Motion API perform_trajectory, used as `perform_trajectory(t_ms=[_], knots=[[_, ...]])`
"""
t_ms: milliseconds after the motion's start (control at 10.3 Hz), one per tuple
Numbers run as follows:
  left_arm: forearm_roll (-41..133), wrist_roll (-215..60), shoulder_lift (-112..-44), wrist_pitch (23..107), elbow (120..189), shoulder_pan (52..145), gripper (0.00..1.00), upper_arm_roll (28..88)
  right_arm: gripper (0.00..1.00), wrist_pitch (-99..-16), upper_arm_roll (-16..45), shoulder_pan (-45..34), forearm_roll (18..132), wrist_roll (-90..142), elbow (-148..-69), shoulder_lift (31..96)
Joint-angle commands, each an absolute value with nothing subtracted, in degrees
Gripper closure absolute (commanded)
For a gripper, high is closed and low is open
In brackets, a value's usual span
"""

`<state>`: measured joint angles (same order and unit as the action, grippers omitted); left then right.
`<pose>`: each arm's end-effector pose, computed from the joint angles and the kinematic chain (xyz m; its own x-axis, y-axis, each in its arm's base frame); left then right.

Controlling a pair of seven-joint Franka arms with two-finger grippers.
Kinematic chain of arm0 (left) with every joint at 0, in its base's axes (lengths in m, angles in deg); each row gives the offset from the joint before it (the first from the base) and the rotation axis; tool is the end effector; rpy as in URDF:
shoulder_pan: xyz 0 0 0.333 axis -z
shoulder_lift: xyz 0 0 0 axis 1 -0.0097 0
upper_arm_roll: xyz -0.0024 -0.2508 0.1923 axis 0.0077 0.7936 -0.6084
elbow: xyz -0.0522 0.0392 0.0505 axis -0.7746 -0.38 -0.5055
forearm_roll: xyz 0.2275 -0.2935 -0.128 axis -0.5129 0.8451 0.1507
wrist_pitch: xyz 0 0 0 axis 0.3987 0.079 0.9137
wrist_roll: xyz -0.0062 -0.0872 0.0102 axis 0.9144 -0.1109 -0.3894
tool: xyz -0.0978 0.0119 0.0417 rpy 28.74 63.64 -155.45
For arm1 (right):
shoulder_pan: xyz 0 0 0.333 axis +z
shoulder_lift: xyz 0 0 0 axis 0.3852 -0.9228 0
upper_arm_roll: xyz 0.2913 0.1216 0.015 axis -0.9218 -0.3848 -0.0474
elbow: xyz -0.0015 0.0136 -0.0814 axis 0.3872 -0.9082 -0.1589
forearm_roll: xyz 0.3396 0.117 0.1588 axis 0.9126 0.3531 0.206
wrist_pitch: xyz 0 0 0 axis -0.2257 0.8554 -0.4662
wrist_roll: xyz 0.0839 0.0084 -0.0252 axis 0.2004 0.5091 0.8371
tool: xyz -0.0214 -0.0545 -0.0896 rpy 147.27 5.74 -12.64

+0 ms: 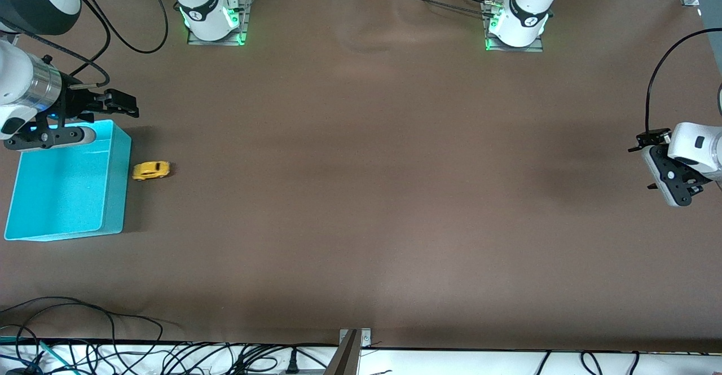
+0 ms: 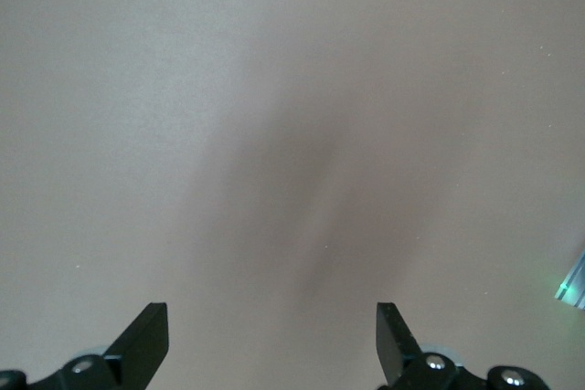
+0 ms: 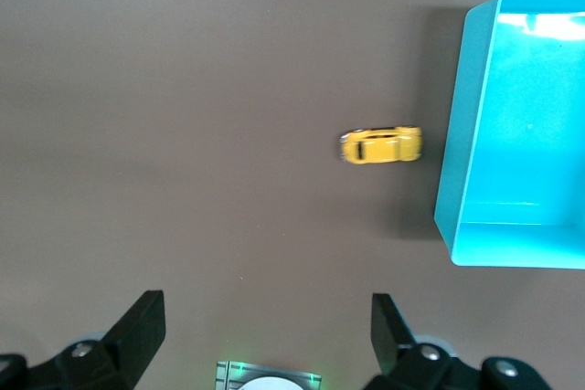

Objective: Wind up and store yellow beetle car
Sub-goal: 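Reach the right gripper to the car while the left gripper withdraws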

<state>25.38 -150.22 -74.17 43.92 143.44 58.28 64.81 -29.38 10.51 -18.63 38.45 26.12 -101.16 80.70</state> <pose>0.6277 0.1188 0.4342 0.4532 -0.8838 -0.1159 -0.8641 -0.4675 0.1864 0.5745 0.0287 0.5404 0.9713 0.1345 -0.1964 0.1319 -0.9909 -0.0261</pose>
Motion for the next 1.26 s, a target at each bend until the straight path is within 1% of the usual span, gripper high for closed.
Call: perform_trajectory(t_ms=[0, 97, 291, 484, 581, 678, 775, 872, 1066, 1163], knots=[[24.3, -145.9, -72.0, 42.0, 143.3, 58.1, 0.0, 65.5, 0.0, -28.6, 10.4, -18.7, 37.7, 26.6, -99.6, 79.8], [24.6, -143.9, -71.9, 41.9, 143.1, 58.0, 0.0, 67.1, 0.0, -28.7, 10.5, -18.9, 37.5, 26.7, -99.7, 79.7], [29.3, -133.8, -71.9, 36.2, 139.6, 58.2, 0.0, 69.3, 0.0, -29.5, 10.5, -18.9, 36.5, 36.7, -100.2, 79.4], [29.5, -122.8, -71.9, 32.8, 137.5, 58.2, 0.0, 74.3, 0.0, -31.9, 10.5, -18.9, 35.5, 43.6, -101.3, 78.9], [29.5, -117.6, -71.3, 31.7, 136.7, 58.1, 0.0, 76.9, 0.0, -34.1, 10.5, -18.9, 35.1, 48.2, -102.8, 79.0], [29.7, -114.4, -68.5, 31.6, 137.7, 58.9, 0.0, 77.2, 0.0, -37.1, 10.7, -19.0, 35.0, 54.5, -104.5, 79.2], [30.1, -111.1, -64.4, 31.7, 139.5, 61.9, 0.0, 75.9, 0.0, -40.8, 11.4, -19.2, 35.0, 60.5, -106.7, 79.6], [30.9, -106.7, -60.6, 31.7, 140.7, 66.6, 0.0, 72.6, 0.0, -44.3, 11.9, -19.2, 35.1, 66.3, -108.8, 80.3], [33.9, -93.1, -56.7, 31.8, 141.9, 79.0, 0.0, 62.2, 0.0, -49.7, 14.8, -19.2, 35.8, 76.3, -112.7, 80.5], [36.7, -89.6, -54.7, 31.9, 143.3, 81.1, 0.0, 58.4, 0.0, -51.4, 15.6, -19.2, 35.9, 80.8, -114.3, 80.6]])
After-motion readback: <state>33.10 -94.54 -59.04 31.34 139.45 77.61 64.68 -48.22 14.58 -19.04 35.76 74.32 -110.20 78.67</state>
